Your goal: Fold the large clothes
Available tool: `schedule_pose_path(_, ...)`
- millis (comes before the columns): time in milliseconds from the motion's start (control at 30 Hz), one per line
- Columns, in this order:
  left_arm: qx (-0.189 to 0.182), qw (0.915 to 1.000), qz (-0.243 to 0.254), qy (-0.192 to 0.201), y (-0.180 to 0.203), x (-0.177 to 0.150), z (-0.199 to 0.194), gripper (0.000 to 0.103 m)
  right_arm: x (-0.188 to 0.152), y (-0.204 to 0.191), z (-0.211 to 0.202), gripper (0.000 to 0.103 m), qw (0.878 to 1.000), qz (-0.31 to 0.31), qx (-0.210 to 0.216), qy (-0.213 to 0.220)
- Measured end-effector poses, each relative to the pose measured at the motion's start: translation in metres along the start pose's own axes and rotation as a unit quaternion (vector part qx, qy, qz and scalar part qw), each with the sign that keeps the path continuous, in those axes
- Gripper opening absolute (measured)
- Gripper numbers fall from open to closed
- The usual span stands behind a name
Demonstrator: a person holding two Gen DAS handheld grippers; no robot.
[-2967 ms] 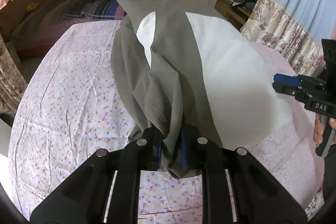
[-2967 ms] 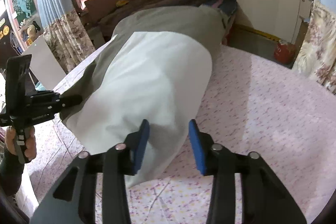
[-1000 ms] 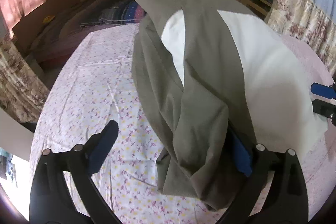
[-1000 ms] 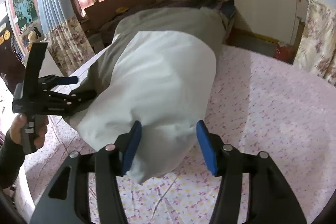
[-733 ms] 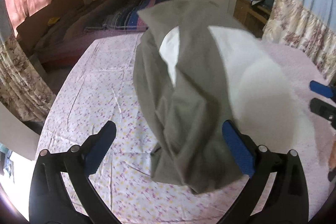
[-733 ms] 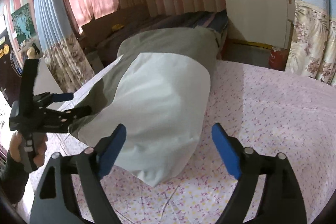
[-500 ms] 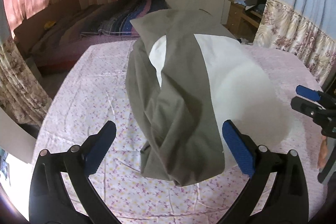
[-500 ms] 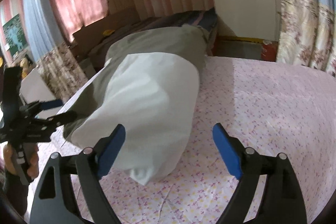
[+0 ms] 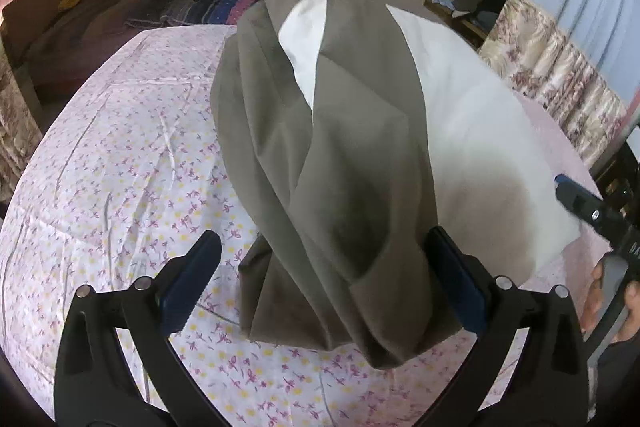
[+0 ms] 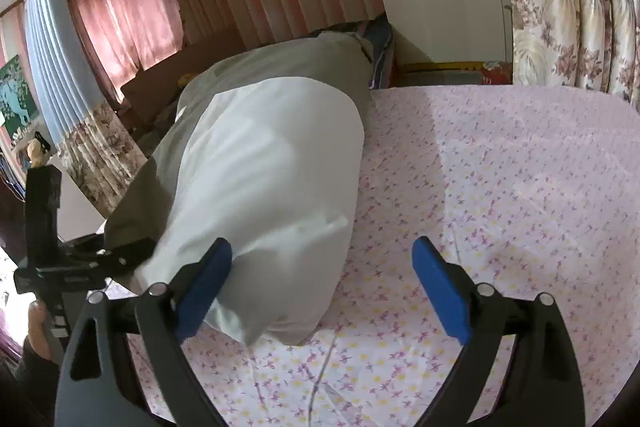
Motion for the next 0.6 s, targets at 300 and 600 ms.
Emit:
schedule_pose_path(300, -0.039, 0.9987, -0.022, -0.023, -0.007, -0.004, 0.022, 0.1, -0.001, -0.005, 0.016, 0.093, 0.999, 0.022, 0.028, -0.009)
schedule_pose_path(600, -0.021, 0.9996, 0.012, -0.013, 0.002, -0.001, 0.017, 0.095, 0.007, -0.01, 0.021, 0.094, 0.999, -0.008, 0.033, -0.025)
Point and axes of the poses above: each gripper's, at about its wrist camera, not at the fingertips, and z roughly the way its jaws point, y to its right, x to its top, the point moved 9 cm from there along z, roughly the way its jaws point, and after that the axes turned 7 degrees about -y, right-handed, at the moved point
